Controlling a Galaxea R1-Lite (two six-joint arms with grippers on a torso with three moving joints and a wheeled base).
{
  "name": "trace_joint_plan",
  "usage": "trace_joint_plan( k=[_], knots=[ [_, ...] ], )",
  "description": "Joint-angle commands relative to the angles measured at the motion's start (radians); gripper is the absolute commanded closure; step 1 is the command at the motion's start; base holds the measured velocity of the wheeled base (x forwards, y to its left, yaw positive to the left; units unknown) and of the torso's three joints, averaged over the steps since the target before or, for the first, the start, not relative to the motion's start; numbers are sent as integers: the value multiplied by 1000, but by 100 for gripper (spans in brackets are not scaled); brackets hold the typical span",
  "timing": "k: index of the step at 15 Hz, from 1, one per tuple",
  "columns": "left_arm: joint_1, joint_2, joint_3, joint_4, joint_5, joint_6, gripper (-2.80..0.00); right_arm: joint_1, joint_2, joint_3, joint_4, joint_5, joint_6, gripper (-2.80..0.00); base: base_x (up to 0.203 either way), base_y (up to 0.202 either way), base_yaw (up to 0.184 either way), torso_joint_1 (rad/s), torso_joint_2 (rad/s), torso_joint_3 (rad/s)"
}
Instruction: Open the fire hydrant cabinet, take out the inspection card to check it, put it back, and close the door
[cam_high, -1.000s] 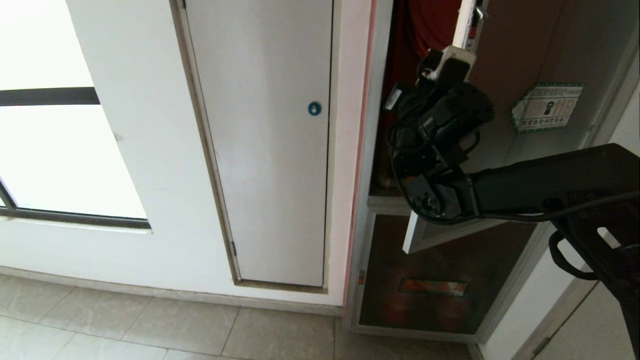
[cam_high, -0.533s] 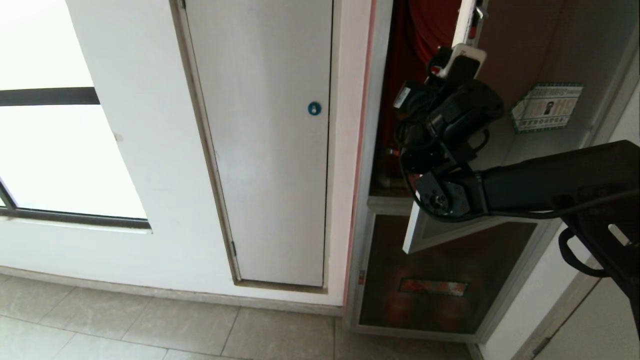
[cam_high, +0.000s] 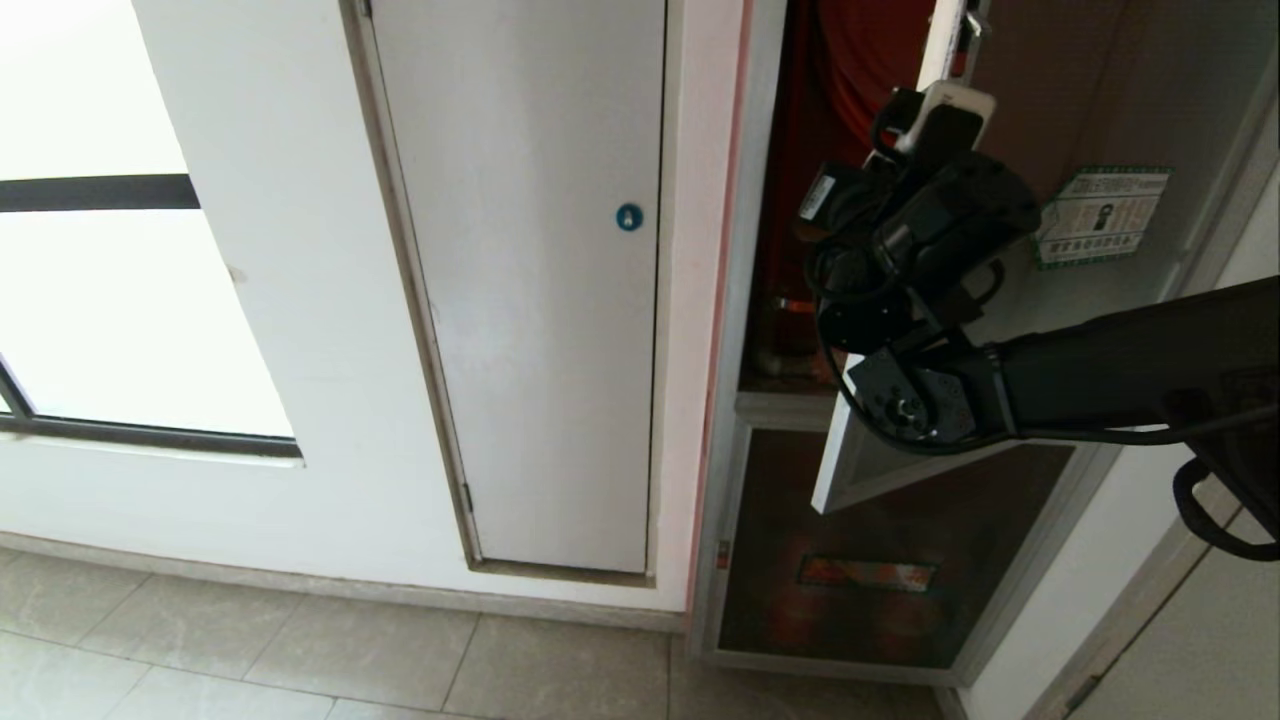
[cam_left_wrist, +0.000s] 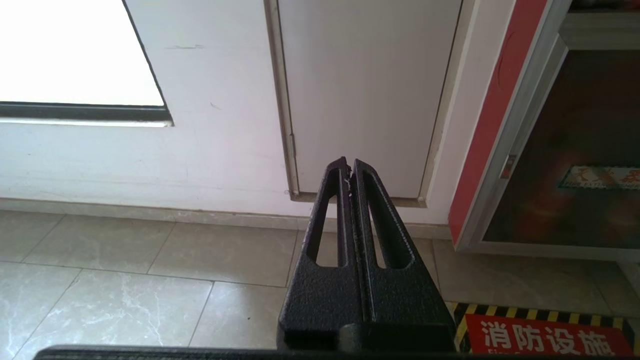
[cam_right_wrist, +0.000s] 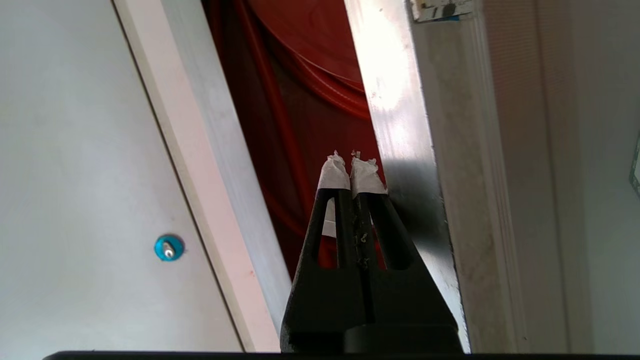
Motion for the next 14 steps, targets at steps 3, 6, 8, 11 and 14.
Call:
trace_joint_plan(
  k=[3,6,8,11,14],
  knots=[
    [0,1,0,0,0,0,0,-5,-65,69,-17,-12,0,0,0,0,0,0,0,0],
    [0,1,0,0,0,0,0,-7,-128,162,-36,-20,1,0,0,0,0,0,0,0],
    [0,1,0,0,0,0,0,-11,-179,223,-50,-19,1,0,0,0,0,0,0,0],
    [0,0,0,0,0,0,0,-11,-268,304,-53,-19,1,0,0,0,0,0,0,0],
    [0,1,0,0,0,0,0,-10,-364,422,-60,-19,1,0,0,0,0,0,0,0]
  ],
)
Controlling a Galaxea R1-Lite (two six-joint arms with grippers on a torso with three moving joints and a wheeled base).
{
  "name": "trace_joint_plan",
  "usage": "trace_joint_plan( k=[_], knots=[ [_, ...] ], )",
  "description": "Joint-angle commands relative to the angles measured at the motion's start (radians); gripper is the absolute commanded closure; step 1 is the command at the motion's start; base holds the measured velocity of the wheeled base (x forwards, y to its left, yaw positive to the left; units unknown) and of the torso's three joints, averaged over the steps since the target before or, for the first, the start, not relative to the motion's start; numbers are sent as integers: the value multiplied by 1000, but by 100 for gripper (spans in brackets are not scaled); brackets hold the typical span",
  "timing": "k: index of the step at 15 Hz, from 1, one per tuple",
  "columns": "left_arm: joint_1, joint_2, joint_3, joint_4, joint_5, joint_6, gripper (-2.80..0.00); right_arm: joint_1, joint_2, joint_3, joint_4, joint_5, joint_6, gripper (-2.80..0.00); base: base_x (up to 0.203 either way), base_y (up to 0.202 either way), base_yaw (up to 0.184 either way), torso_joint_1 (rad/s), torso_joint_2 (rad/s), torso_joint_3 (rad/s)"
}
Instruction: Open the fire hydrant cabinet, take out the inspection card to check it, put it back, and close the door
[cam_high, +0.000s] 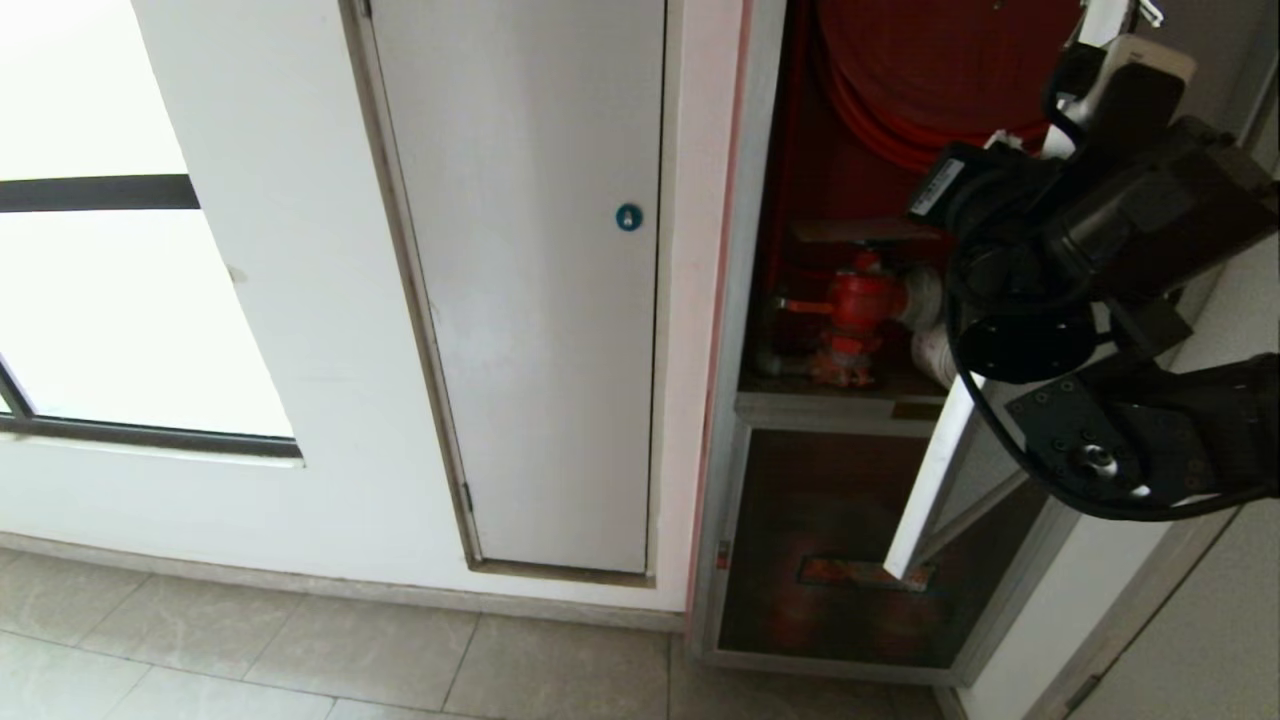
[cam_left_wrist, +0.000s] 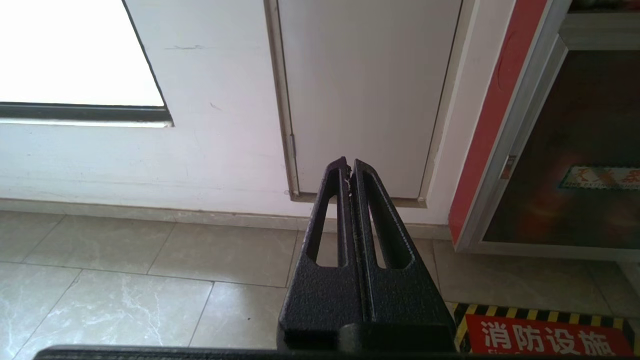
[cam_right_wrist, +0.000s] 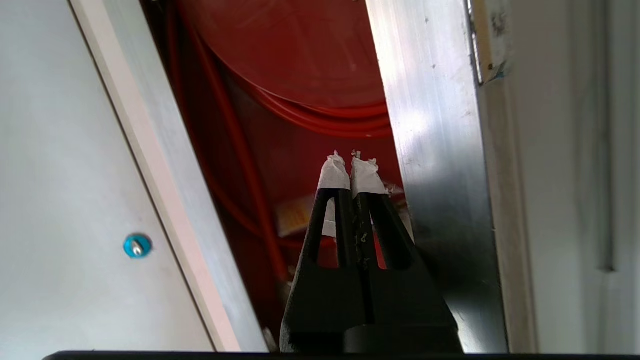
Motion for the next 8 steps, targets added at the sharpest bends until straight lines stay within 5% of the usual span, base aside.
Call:
trace_joint_plan(
  k=[1,8],
  knots=[
    [0,1,0,0,0,0,0,1,-87,68,-8,-3,-2,0,0,0,0,0,0,0],
    [0,0,0,0,0,0,0,-1,-254,309,-7,29,-1,0,0,0,0,0,0,0]
  ],
)
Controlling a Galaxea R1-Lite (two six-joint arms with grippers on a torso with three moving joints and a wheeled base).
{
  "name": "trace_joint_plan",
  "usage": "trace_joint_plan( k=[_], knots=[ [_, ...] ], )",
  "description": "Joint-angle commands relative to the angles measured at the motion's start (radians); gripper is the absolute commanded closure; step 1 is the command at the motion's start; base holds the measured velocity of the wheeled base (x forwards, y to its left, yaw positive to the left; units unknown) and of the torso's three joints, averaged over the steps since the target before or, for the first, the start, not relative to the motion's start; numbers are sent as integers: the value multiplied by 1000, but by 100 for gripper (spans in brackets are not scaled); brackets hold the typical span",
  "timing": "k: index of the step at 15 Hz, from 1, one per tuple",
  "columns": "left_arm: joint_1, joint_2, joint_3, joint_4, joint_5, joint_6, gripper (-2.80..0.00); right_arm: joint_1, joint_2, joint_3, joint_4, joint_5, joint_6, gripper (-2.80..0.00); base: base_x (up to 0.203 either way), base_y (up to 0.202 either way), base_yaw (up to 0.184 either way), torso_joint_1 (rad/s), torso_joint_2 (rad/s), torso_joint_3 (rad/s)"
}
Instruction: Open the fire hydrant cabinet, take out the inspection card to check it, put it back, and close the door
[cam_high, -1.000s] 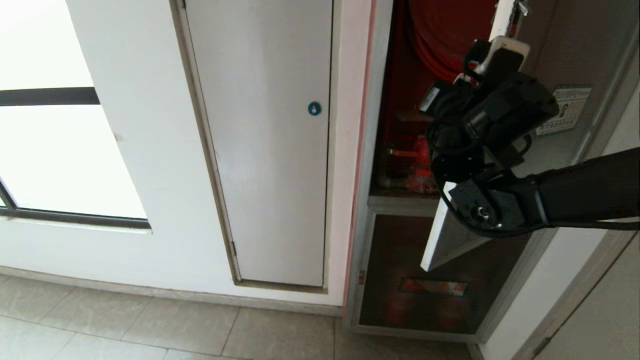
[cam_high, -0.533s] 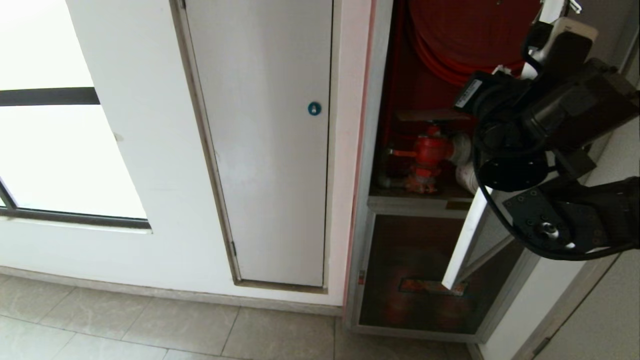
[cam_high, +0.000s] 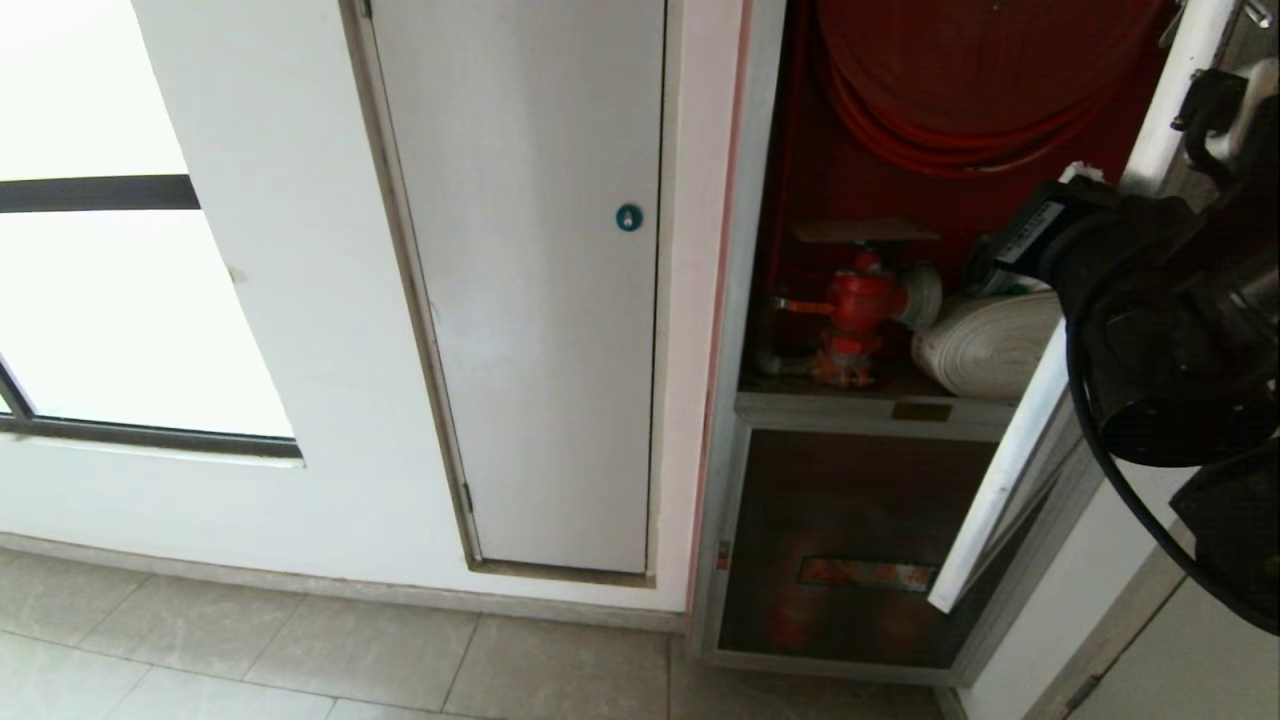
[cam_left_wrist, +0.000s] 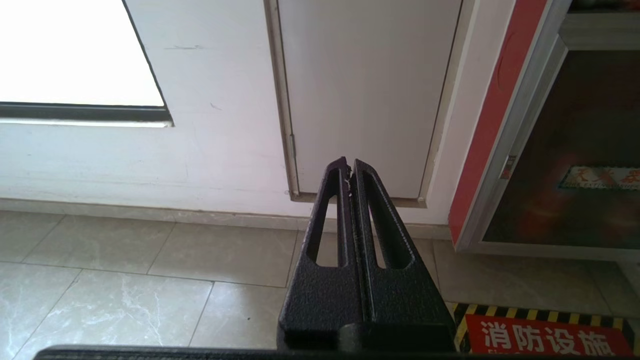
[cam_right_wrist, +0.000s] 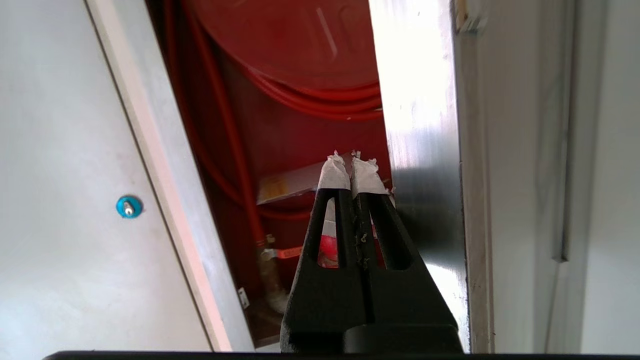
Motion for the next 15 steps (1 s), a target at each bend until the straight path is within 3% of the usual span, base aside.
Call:
trace_joint_plan(
  k=[1,11,15],
  knots=[
    [0,0,0,0,0,0,0,-2,-58,31,-8,-6,-1,0,0,0,0,0,0,0],
    [0,0,0,0,0,0,0,-121,-242,188,-5,-12,0,0,0,0,0,0,0,0],
    [0,1,0,0,0,0,0,-240,-299,230,-1,-12,-2,0,0,0,0,0,0,0]
  ],
)
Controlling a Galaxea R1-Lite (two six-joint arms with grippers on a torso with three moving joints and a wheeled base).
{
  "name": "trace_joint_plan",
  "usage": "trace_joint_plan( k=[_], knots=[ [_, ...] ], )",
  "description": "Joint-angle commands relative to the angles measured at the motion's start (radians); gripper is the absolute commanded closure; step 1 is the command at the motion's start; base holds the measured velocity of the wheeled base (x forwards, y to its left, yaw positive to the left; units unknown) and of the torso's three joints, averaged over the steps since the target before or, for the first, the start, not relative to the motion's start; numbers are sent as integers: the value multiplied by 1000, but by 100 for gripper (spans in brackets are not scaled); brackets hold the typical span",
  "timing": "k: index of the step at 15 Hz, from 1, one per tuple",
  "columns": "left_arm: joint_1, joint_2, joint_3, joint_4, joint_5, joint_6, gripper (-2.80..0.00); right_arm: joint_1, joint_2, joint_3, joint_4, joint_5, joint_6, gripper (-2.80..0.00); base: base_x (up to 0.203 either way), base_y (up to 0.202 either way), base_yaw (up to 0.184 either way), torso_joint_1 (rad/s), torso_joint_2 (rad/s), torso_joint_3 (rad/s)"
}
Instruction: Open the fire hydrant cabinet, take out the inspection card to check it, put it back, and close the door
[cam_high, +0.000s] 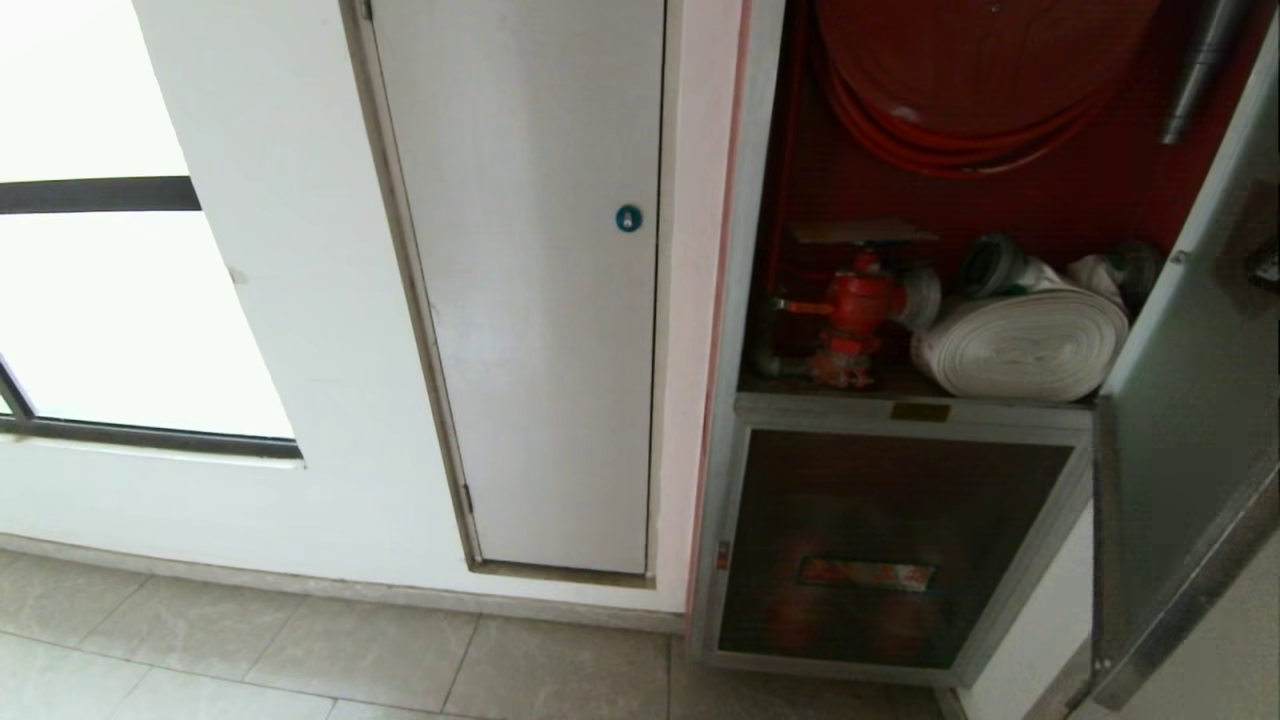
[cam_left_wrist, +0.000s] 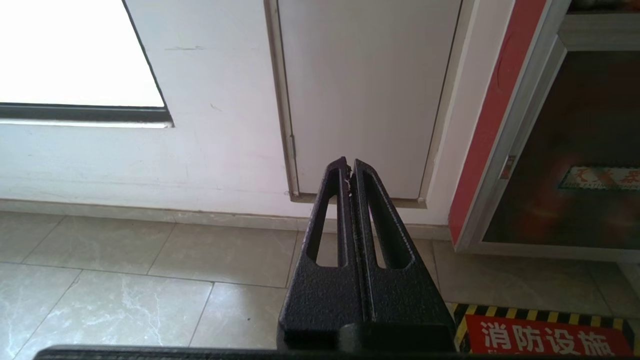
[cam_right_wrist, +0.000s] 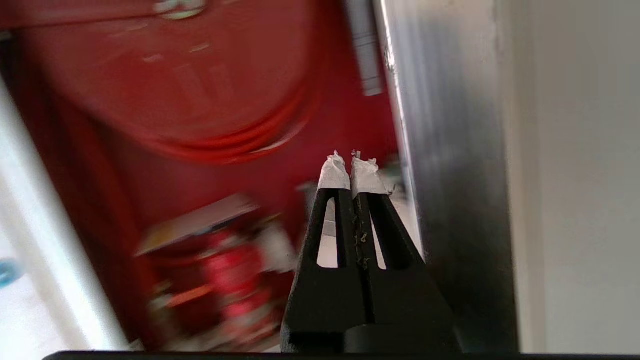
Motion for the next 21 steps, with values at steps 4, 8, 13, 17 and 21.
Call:
trace_joint_plan(
  k=[4,8,13,17,21],
  knots=[
    [0,1,0,0,0,0,0,-128,-89,53,7,-4,-3,0,0,0,0,0,0,0],
    [0,0,0,0,0,0,0,-216,-226,51,187,-17,-4,0,0,0,0,0,0,0],
    [0,0,0,0,0,0,0,-354,-354,36,475,-25,-2,0,0,0,0,0,0,0],
    [0,0,0,0,0,0,0,-468,-357,36,658,-22,11,0,0,0,0,0,0,0],
    [0,0,0,0,0,0,0,-600,-344,9,790,-9,61,0,0,0,0,0,0,0]
  ],
)
